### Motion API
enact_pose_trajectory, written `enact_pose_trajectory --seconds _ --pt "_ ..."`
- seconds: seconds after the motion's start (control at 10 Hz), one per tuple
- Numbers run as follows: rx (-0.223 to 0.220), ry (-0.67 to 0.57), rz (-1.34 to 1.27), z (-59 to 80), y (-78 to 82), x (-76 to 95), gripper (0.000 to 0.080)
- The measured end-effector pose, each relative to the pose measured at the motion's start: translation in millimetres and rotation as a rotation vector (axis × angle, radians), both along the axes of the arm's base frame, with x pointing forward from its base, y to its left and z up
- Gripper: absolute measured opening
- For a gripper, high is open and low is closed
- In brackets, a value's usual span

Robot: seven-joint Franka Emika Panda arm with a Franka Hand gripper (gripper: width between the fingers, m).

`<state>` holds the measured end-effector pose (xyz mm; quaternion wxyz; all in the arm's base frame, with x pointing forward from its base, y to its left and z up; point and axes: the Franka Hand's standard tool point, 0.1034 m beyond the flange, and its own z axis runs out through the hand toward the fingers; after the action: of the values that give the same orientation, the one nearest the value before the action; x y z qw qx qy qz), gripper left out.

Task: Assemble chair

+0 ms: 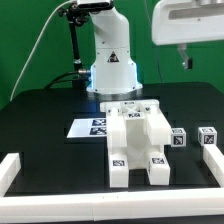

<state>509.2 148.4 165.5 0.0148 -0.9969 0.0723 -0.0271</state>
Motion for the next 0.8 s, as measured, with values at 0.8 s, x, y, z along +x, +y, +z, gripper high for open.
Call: enact_pose_trajectory --seconds 0.8 --pt "-0.021 0.034 -0.046 -70.0 19.1 -34.4 0.0649"
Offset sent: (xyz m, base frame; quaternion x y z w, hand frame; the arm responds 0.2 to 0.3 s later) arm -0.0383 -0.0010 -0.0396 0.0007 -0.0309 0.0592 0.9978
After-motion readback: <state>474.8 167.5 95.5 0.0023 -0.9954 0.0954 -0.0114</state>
